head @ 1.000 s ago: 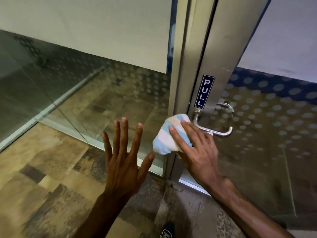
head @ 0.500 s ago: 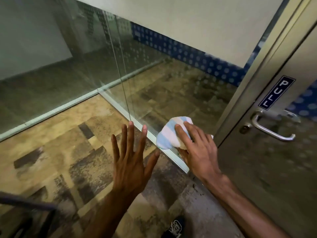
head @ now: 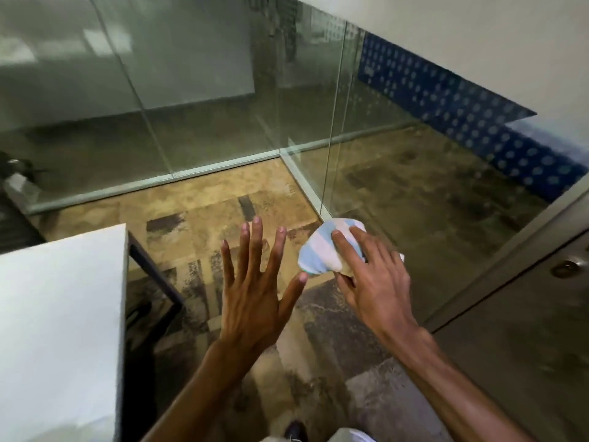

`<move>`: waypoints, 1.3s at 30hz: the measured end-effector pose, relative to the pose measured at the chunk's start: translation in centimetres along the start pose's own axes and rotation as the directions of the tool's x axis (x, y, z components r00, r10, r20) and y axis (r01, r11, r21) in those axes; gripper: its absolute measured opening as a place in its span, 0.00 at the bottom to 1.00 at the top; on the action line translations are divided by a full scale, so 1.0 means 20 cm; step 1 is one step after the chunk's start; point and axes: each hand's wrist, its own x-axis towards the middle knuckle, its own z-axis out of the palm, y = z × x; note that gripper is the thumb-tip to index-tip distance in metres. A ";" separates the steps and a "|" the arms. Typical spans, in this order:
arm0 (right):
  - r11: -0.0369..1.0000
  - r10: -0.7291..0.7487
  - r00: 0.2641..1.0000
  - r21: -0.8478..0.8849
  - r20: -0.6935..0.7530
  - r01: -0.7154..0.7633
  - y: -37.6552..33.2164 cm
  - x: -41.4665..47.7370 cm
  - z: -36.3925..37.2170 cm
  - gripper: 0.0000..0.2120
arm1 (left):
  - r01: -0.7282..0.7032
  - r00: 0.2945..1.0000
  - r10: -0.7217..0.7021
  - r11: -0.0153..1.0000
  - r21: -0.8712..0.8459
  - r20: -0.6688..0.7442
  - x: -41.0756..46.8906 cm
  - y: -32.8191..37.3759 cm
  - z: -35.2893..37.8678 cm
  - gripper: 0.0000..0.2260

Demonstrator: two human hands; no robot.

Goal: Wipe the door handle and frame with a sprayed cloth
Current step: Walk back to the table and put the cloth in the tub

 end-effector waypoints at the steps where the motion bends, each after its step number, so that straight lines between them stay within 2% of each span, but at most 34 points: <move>1: 1.000 -0.029 1.000 0.012 0.008 0.028 -0.03 -0.01 0.00 0.37 | 0.022 1.000 -0.022 1.000 0.017 0.002 -0.04 -0.02 -0.02 0.36; 11: 0.941 -0.290 0.956 0.188 0.031 0.280 -0.41 -0.13 -0.02 0.34 | 0.286 0.955 -0.274 0.952 0.106 -0.113 -0.59 -0.10 -0.24 0.34; 13: 0.919 -0.350 0.936 0.208 0.032 0.336 -0.48 -0.19 -0.02 0.35 | 0.356 0.932 -0.343 0.926 0.127 -0.118 -0.72 -0.09 -0.28 0.35; 18: 0.812 -0.460 0.887 0.393 -0.025 0.432 -0.61 -0.38 -0.02 0.40 | 0.483 0.873 -0.467 0.869 0.112 -0.141 -1.04 0.02 -0.39 0.36; 24: 0.714 -0.550 0.835 0.503 -0.025 0.486 -0.79 -0.59 -0.06 0.43 | 0.647 0.761 -0.630 0.752 0.123 -0.153 -1.39 0.11 -0.54 0.35; 33: 0.531 -0.684 0.713 0.563 -0.155 0.633 -1.15 -0.84 -0.13 0.37 | 0.753 0.654 -0.740 0.617 0.227 -0.158 -1.78 0.11 -0.74 0.36; 39: 0.442 -0.720 0.671 0.629 -0.177 0.640 -1.43 -0.94 -0.13 0.33 | 0.780 0.624 -0.756 0.584 0.224 -0.201 -1.99 0.00 -0.87 0.36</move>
